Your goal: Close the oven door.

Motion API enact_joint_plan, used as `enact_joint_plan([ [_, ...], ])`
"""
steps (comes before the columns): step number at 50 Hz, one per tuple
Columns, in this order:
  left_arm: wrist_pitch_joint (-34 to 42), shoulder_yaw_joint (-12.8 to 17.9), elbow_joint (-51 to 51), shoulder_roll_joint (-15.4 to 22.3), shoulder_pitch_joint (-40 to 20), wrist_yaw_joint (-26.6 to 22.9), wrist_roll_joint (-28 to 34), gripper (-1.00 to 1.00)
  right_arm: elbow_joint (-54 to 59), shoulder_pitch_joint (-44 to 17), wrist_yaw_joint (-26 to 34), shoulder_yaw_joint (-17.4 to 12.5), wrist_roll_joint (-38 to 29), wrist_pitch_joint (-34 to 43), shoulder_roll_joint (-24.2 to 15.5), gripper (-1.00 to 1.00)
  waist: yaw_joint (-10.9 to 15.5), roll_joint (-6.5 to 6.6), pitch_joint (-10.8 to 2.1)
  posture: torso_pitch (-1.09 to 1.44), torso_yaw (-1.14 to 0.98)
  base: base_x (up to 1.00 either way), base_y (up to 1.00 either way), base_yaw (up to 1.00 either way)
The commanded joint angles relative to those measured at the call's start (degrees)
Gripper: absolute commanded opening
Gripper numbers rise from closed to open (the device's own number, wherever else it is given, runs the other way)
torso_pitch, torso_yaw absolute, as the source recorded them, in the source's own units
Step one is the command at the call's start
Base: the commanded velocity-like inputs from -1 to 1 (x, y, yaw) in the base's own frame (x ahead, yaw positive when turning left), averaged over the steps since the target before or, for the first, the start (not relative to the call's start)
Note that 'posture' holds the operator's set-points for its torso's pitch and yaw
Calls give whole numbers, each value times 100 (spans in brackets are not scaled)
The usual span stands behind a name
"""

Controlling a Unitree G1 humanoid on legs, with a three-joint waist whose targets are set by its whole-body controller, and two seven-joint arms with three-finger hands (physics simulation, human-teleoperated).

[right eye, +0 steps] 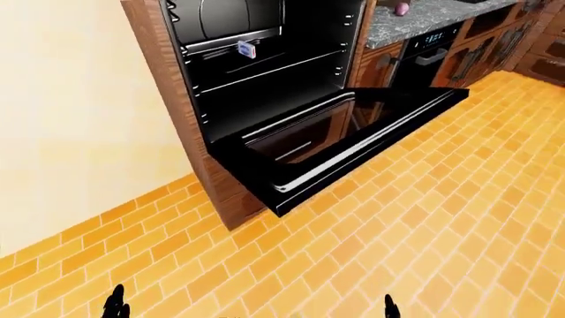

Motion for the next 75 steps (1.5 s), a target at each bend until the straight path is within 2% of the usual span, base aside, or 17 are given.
enact_joint_plan([
  [1, -107, -10, -45, 5, -23, -25, 14, 100, -99, -24, -66, -51, 73, -127, -124, 100, -8, -35, -42, 0, 0, -18, 0, -55],
  [7, -105, -9, -45, 4, -20, -24, 16, 100, -99, -24, -55, -54, 77, -122, -125, 100, -70, -465, -83, 0, 0, -19, 0, -55],
  [10, -107, -12, -45, 3, -16, -17, 19, 100, -99, -24, -47, -58, 79, -118, -125, 100, -210, -992, -228, 0, 0, -19, 0, -55],
  [11, -103, -10, -46, 6, -19, -20, 16, 100, -99, -23, -46, -57, 77, -123, -123, 100, -219, -677, -110, 0, 0, -20, 0, -55],
  [14, -105, -7, -44, 5, -14, -22, 19, 100, -99, -19, -38, -58, 81, -126, -120, 100, -239, -575, -216, 0, 0, -20, 0, -53],
  [22, -107, -11, -45, 1, -13, -19, 20, 100, -100, -16, -14, -63, 102, -130, -117, 100, -44, -163, -44, 0, 0, -20, 0, -39],
  [26, -78, 10, -41, 23, -33, -43, 21, 100, -100, -16, 0, -62, 110, -130, -115, 100, 44, 342, -121, 0, 0, -21, 0, -23],
  [28, -88, 12, -43, 17, -25, -36, 28, 100, -99, -14, 8, -61, 112, -130, -114, 100, 93, 171, -54, 0, 0, -20, 0, -20],
  [38, -96, 23, -46, 4, -31, -30, 39, 100, -99, -22, 26, -58, 117, -115, -114, 100, 13, -146, -78, 0, 0, -20, 0, -14],
  [42, -99, 7, -47, -3, -34, -22, 34, 100, -100, -29, 35, -62, 123, -107, -116, 100, -50, -462, -75, 0, 0, -20, 0, -29],
  [45, -105, 0, -46, -3, -26, -24, 25, 100, -101, -19, 29, -49, 128, -121, -107, 100, -164, -863, -162, 0, 0, -20, 0, -35],
  [46, -105, -1, -46, -3, -24, -24, 24, 100, -102, -16, 24, -44, 131, -123, -105, 100, -177, -598, -125, 0, 0, -20, 0, -34],
  [54, -99, -8, -45, 0, -18, -23, 21, 100, -104, -5, 25, 8, 200, -134, -96, 100, -123, -378, -87, 0, 0, -20, 0, -31],
  [57, -103, -10, -45, -1, -14, -24, 19, 100, -104, -16, 116, -19, 310, -77, -94, 100, -163, -214, 108, 0, 0, -4, 0, 0],
  [64, -110, -17, -45, -2, -5, -25, 16, 100, -105, -16, 346, -30, 453, -126, -103, 100, -329, 303, 121, 0, 0, 0, 0, 0],
  [70, -108, -20, -46, -2, -4, -26, 9, 100, -105, -11, 516, -45, 547, -138, -115, 100, -171, -160, -8, 0, 0, 0, 0, 0],
  [75, -103, -19, -46, 6, -15, -32, 4, 100, -105, -15, 522, -38, 547, -128, -129, 100, -104, -168, -10, 0, 0, 0, 0, 0],
])
